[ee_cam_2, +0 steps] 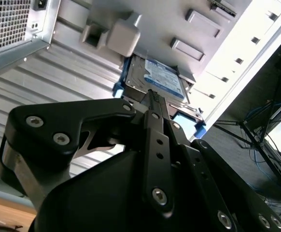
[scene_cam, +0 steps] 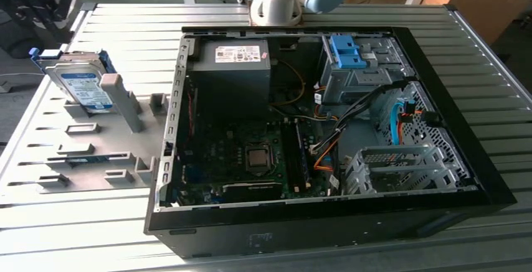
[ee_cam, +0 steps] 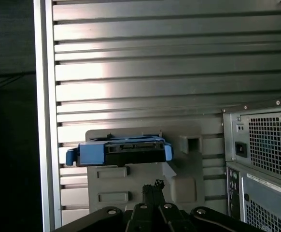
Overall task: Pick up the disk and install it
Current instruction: 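Reach for the disk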
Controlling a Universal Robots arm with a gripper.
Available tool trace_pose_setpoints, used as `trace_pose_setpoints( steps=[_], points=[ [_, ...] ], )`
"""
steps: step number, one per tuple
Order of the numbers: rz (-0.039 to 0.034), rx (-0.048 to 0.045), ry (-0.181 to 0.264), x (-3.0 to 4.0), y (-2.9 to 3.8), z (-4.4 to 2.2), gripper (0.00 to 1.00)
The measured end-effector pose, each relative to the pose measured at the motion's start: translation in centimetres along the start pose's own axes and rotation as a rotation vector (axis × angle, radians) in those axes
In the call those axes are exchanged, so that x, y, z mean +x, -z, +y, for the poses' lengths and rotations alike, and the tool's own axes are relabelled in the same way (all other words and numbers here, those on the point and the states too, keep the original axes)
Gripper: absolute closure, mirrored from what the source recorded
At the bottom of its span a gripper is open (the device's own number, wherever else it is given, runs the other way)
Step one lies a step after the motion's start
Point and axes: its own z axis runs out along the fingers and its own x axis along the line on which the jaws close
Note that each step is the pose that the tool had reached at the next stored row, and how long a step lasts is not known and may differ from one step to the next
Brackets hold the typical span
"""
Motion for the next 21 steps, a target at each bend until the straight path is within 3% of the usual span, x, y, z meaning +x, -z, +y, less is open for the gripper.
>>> trace_pose_setpoints(
  steps=[7,14,21],
  points=[
    [0.0009,0.0002,0.0,2.05,-0.39,1.39,0.89],
    [0.0008,0.0002,0.0,5.02,-0.62,1.55,0.89],
    [0.0008,0.0001,0.0,5.32,-0.64,1.53,0.89]
  ],
)
